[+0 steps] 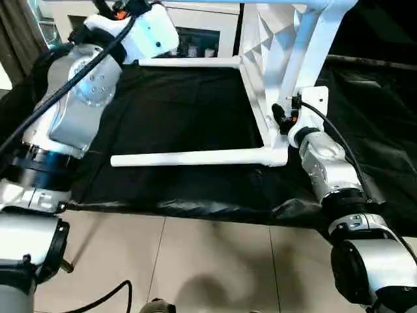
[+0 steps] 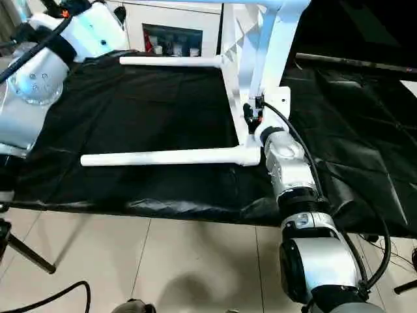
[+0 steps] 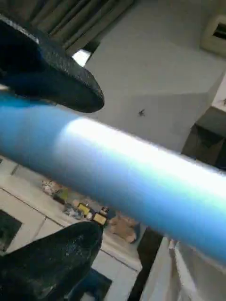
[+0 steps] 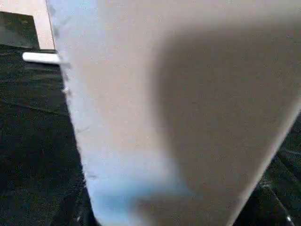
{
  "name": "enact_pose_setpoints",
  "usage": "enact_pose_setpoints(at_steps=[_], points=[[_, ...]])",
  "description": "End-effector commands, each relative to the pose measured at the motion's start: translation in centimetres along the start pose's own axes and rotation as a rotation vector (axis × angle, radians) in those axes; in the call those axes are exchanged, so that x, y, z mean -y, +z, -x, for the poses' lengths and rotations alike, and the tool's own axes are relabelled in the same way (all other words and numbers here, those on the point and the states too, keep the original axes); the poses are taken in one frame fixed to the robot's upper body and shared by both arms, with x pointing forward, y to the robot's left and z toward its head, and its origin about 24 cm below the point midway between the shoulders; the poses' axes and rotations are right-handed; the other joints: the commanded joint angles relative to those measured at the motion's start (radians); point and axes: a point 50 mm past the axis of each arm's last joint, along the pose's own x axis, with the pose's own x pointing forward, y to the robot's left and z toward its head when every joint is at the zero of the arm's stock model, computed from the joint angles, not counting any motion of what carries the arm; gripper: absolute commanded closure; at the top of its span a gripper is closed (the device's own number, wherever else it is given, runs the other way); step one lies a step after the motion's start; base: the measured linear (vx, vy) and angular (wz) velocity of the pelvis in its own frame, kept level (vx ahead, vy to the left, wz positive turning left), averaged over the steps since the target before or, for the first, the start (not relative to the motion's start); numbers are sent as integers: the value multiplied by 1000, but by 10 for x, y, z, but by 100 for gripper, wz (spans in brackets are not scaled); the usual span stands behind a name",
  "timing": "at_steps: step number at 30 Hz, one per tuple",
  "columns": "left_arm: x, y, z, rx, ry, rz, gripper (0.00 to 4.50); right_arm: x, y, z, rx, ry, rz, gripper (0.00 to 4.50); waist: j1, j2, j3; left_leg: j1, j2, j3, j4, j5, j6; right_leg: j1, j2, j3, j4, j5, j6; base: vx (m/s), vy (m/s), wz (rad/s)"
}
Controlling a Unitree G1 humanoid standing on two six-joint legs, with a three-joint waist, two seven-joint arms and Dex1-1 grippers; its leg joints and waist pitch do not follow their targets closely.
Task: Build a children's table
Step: Flip table
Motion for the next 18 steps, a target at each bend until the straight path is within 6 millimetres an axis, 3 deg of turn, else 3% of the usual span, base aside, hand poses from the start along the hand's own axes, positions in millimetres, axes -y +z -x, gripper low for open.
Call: enact_pose_setpoints(at_steps=[1,14,18], points=[[-8,6,-5,18,22,31,59,-4,18,-2,81,39,25,257,4,16,-90,49,66,-38,-77,-167,-53,35,-49,17,-44,24,-275,0,0,0],[-9,9,-6,14,48,123,157,3,33,-1,143,32,54,257,6,16,-91,47,67,-37,-74,-140,-27,38,-50,18,-43,43,-284,0,0,0],[-5,10,-6,8,32,156,169,6,37,0,156,34,77,257,9,17,-90,47,67,-36,-72,-127,-21,38,-50,18,-42,49,-286,0,0,0]])
